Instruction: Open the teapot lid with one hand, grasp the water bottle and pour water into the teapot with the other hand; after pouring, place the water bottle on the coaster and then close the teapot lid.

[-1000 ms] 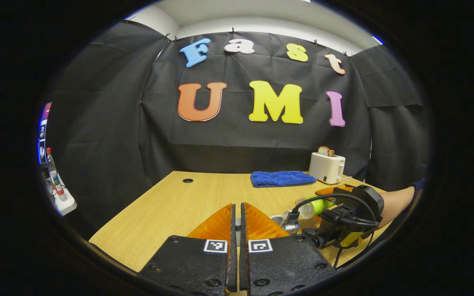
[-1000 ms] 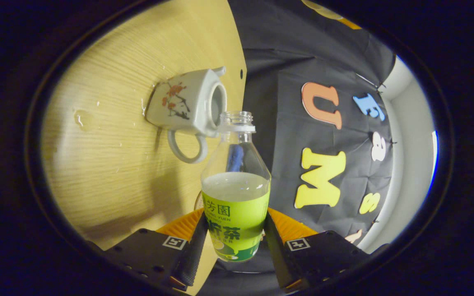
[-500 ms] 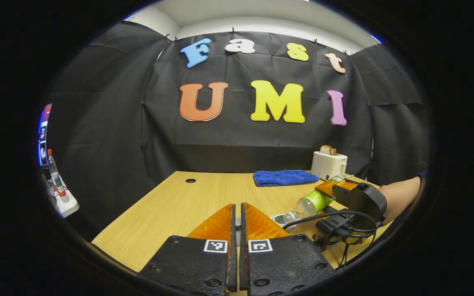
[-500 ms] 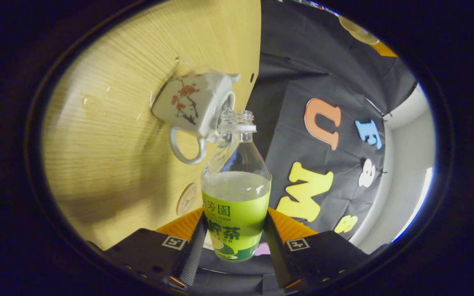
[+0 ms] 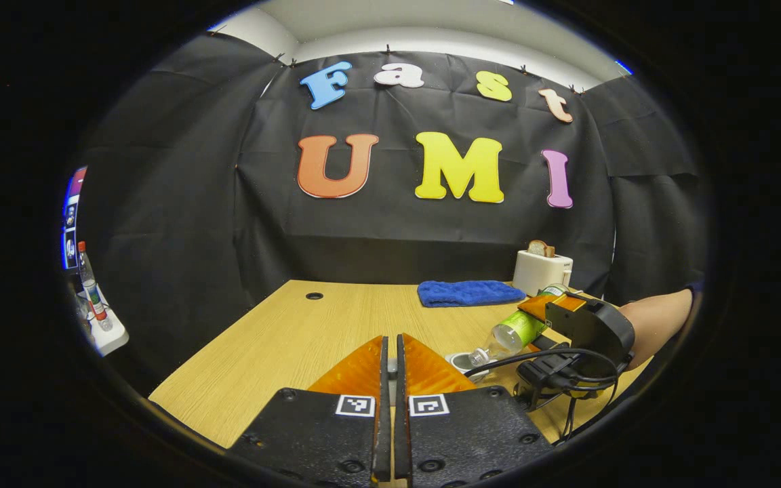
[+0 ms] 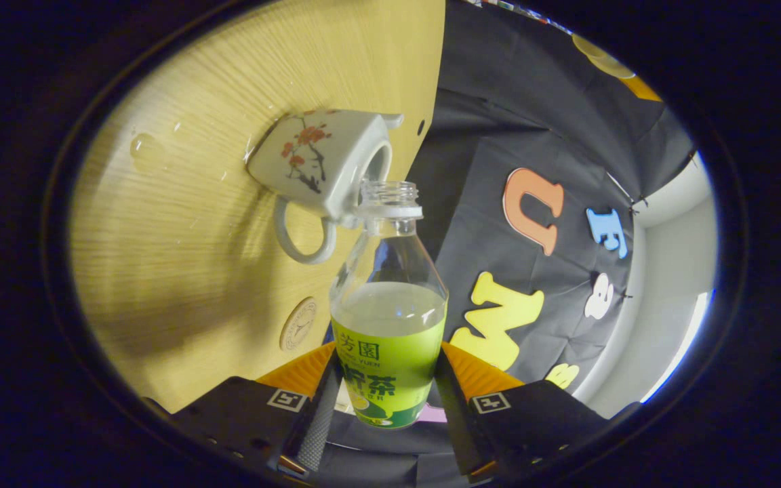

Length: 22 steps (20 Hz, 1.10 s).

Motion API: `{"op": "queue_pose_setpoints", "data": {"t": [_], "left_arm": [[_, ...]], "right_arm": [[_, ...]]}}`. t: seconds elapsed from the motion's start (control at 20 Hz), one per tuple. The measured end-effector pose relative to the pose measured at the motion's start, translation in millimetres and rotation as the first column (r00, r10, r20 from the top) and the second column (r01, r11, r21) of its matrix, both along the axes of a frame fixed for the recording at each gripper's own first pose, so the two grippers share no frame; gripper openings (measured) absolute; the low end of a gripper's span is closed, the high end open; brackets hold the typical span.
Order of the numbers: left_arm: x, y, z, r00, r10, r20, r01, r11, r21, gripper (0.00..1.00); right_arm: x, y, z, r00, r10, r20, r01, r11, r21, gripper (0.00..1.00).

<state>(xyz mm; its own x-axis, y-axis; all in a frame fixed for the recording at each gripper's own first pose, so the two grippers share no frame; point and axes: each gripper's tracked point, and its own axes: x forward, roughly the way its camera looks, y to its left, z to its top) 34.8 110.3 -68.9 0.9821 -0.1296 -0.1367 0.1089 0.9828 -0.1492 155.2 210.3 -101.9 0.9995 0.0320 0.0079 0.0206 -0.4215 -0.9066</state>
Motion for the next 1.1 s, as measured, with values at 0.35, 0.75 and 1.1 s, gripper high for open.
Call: {"op": "queue_pose_setpoints", "data": {"t": [0.35,0.75,1.1], "left_arm": [[2,0,-2,1.0,-0.004,-0.008,0.004,1.0,0.008,0.04],[0,0,-7,1.0,-0.014,-0.019,0.014,1.0,0.018,0.04],[1,3,-13,0.999,-0.004,-0.034,0.005,0.999,0.044,0.05]], "right_arm": [[5,1,16,0.998,0.026,0.049,-0.022,0.997,-0.078,0.73],[10,13,38,0.991,0.082,0.108,-0.062,0.982,-0.178,0.72],[5,30,58,0.976,0.148,0.162,-0.099,0.956,-0.278,0.75]]}}
